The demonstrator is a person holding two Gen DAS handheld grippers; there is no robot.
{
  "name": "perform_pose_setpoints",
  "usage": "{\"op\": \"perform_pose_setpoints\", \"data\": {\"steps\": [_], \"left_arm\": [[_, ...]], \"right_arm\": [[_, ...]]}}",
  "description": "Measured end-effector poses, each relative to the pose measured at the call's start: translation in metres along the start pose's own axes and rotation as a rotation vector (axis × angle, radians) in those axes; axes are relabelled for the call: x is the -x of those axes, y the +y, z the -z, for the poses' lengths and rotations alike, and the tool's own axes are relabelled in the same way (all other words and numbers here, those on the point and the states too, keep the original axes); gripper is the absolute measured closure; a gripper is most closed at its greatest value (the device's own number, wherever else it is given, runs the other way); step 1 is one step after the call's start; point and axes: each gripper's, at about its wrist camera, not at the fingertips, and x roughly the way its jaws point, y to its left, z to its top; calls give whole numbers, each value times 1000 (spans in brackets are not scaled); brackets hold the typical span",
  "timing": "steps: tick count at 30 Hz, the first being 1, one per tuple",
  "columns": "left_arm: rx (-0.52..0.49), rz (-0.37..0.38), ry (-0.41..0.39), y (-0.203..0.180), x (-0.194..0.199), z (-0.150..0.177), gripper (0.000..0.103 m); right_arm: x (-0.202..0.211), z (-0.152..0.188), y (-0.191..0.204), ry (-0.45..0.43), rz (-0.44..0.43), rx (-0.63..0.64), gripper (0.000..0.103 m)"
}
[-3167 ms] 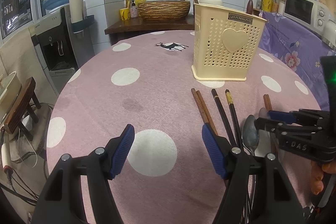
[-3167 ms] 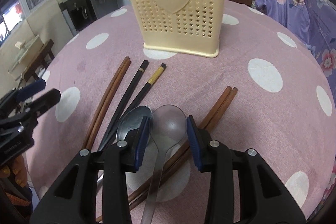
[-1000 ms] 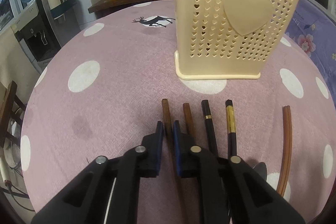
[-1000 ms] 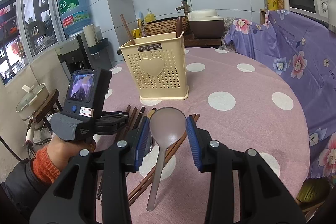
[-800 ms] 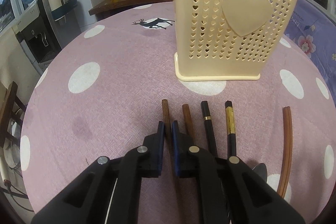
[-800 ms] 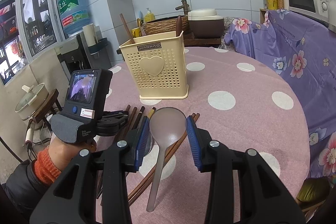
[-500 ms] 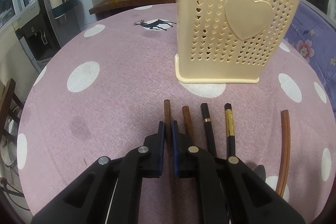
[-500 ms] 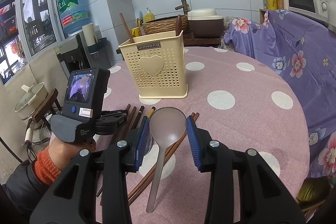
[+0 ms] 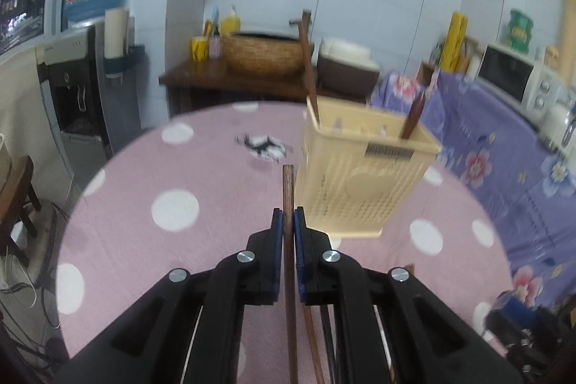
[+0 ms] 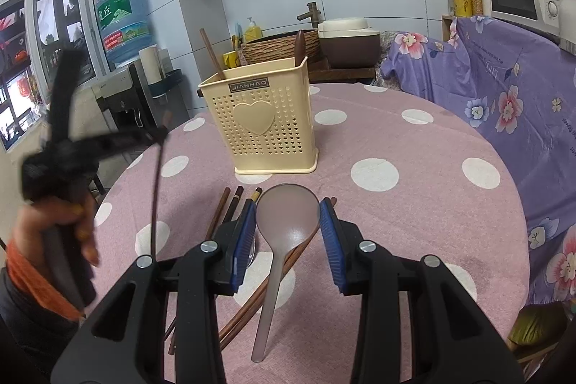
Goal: Organize utensils
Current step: 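Carry the chopstick and plastic spoon with both tools and lower them into the basket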
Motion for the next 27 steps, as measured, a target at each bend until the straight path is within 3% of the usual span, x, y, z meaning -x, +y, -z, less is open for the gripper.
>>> {"op": "perform_pose_setpoints", "data": {"steps": [6, 19, 27], "left_arm": [[14, 12, -72, 5, 25, -15, 95], [7, 39, -113, 9, 41, -26, 95], [2, 101, -177, 1, 57, -74, 95]], "right_arm": [[0, -1, 2, -5, 4, 3, 66], [3, -10, 8, -9, -27, 26, 66], [7, -64, 17, -71, -64, 70, 66]]}}
